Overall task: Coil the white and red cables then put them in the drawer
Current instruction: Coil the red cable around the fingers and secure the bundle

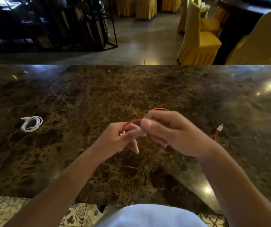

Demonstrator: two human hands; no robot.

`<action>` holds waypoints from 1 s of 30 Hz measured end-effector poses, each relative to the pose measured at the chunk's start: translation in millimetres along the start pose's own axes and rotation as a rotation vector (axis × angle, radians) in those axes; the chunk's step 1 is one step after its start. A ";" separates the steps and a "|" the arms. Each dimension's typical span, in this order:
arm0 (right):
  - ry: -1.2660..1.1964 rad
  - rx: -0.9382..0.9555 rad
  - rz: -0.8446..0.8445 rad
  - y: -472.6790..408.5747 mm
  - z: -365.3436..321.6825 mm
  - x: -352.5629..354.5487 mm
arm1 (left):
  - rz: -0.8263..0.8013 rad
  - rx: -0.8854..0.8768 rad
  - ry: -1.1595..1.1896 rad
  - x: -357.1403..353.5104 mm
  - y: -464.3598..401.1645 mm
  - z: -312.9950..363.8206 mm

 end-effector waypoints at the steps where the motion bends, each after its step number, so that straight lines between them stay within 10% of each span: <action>1: -0.039 0.027 0.044 -0.1 -5.1 10.4 | -0.109 -0.029 0.059 -9.0 2.8 3.0; 10: -0.346 0.124 0.024 -5.2 -3.2 26.0 | -0.685 -0.139 0.412 -71.5 38.2 43.2; 30: -0.425 -0.211 0.098 -37.3 91.9 -14.9 | -0.435 -0.281 -0.049 -28.8 29.5 97.2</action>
Point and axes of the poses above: each hand's wrist, its own y-axis away from the middle knuckle, its own x-axis out of the back of the hand, z = x × y, the point moved 10 cm from there along -y, towards the middle knuckle, and after that the axes turned 6 degrees about -y, right-handed, at the moved point
